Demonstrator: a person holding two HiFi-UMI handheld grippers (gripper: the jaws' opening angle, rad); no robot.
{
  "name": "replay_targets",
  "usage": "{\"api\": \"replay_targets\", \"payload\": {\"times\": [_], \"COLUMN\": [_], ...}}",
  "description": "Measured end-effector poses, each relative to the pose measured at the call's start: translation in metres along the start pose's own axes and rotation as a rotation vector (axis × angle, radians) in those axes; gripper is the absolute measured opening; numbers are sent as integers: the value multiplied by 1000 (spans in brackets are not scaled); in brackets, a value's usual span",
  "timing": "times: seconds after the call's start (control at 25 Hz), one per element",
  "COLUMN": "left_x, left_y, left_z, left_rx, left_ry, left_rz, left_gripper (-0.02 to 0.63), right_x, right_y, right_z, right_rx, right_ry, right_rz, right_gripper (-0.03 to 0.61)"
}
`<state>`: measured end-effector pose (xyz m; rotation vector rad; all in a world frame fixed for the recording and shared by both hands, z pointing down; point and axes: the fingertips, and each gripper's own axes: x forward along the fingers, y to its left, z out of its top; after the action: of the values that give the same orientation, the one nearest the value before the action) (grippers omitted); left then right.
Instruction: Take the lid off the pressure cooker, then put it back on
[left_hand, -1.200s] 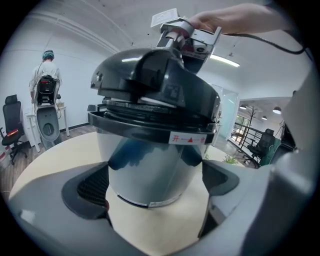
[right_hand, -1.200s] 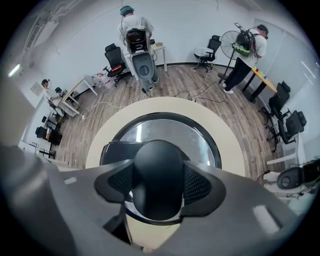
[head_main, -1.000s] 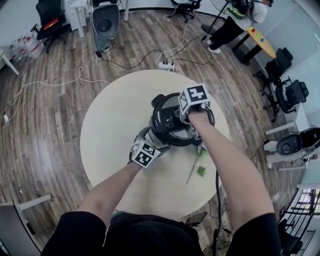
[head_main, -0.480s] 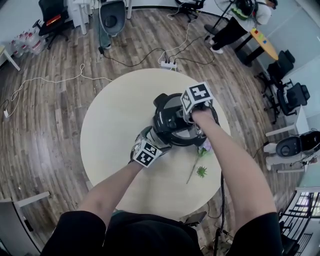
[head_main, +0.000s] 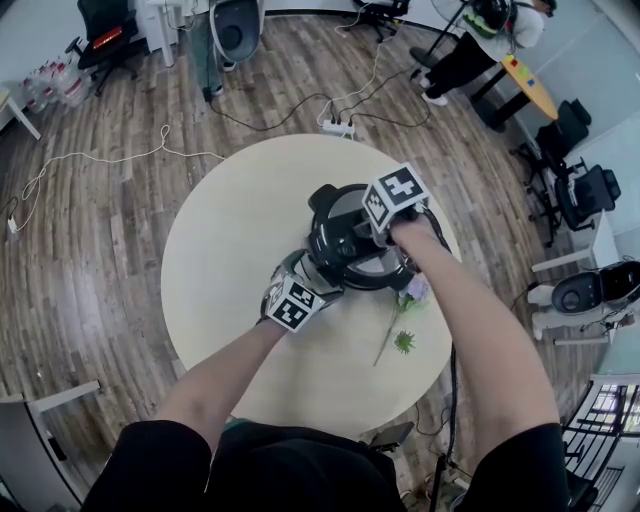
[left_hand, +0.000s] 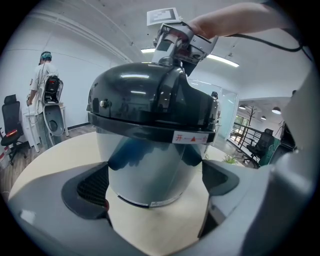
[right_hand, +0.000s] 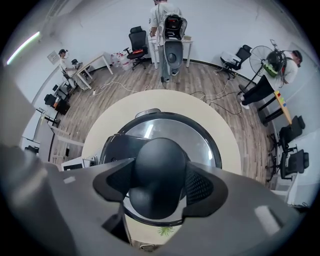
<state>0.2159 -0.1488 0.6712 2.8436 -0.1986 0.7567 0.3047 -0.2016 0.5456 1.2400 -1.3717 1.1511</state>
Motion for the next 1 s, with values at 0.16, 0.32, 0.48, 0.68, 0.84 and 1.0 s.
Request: {"api": "replay_targets", "payload": {"times": [0.16,0.32,0.48,0.68,0.84,1.0], "left_x": [0,0,-1,1,1,-11], "left_y": [0,0,1,2,3,4], "left_z": [-3,-4,-2,-6,-6,2], "left_rx": [3,16,27,27,28,-36], "left_ry": [8,12,15,21,30,37], "left_rz": [-4,-9,-10,-14,-18,-62], "left_gripper": [572,561,558,552,546,521], "right_x": [0,0,-1,1,1,-2], "right_y": [4,8,12,14,14,10], "right_z": [-2,-4,-6,-9,-7,-10], "right_rx": [-118,-272,-440,-570,-554,-419], "right_ry": [7,24,54,101,74,-6], "right_rz": [8,22,24,6,18,24], "right_gripper": [310,316,319,319,318,316]}}
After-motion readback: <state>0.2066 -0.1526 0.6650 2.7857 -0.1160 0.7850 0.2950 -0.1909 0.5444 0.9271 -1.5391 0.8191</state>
